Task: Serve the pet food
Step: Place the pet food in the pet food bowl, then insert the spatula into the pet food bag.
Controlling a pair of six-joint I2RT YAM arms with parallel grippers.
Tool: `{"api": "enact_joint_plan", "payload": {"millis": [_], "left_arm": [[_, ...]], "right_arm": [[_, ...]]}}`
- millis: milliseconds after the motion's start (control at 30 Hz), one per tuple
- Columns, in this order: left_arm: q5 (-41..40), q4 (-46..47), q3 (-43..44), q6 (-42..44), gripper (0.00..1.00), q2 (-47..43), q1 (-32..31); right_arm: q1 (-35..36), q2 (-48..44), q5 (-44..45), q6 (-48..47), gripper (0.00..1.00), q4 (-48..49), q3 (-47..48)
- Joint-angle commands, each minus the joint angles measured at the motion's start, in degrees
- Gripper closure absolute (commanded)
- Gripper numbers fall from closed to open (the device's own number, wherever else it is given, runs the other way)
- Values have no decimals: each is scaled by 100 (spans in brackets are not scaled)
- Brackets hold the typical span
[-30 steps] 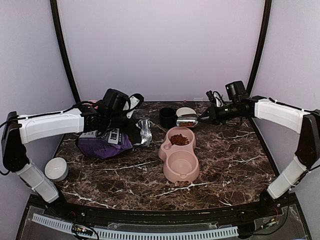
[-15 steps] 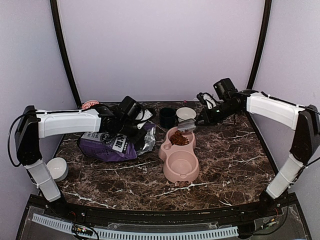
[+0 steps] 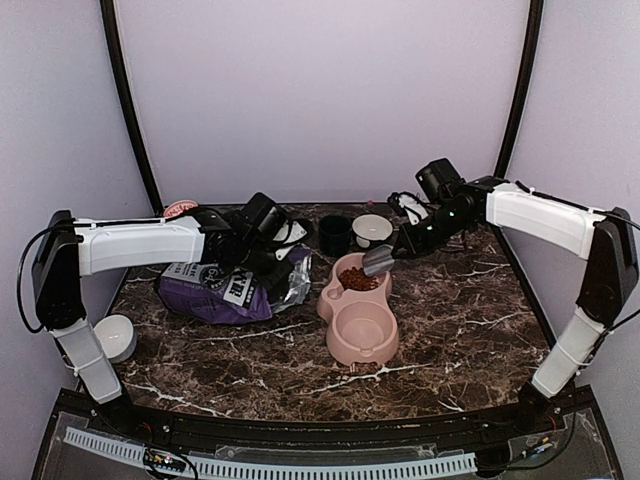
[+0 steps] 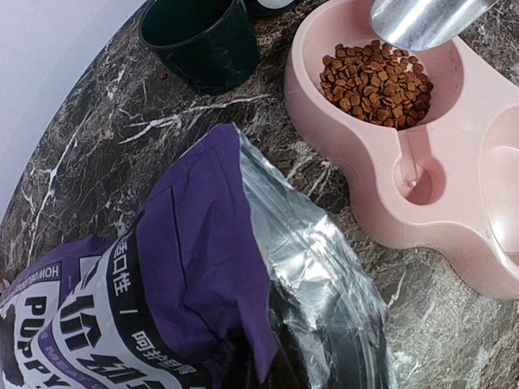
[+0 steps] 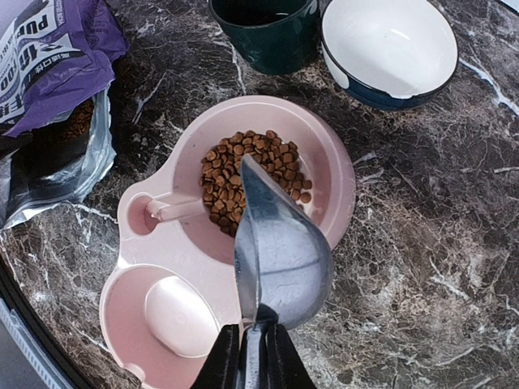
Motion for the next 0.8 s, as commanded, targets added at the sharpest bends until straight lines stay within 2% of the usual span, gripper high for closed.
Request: {"api": "enact_joint_plan", "payload": {"millis": [0, 133, 367, 500, 767], "left_arm": [[146, -650, 144, -126, 100, 17, -41], [-157, -675, 240, -212, 100, 43, -46], [90, -588, 486, -472, 100, 76, 84], [261, -530, 508, -615, 100, 29, 159], [340, -521, 521, -761, 100, -57, 277]], "right_arm": [[215, -138, 283, 61, 100, 64, 221], [500, -627, 273, 331, 100, 632, -250], [690, -1445, -275, 1026, 100, 2062, -1227], [848, -1337, -656, 1245, 100, 2556, -1504], [1334, -775, -891, 1432, 100, 3104, -1352]]}}
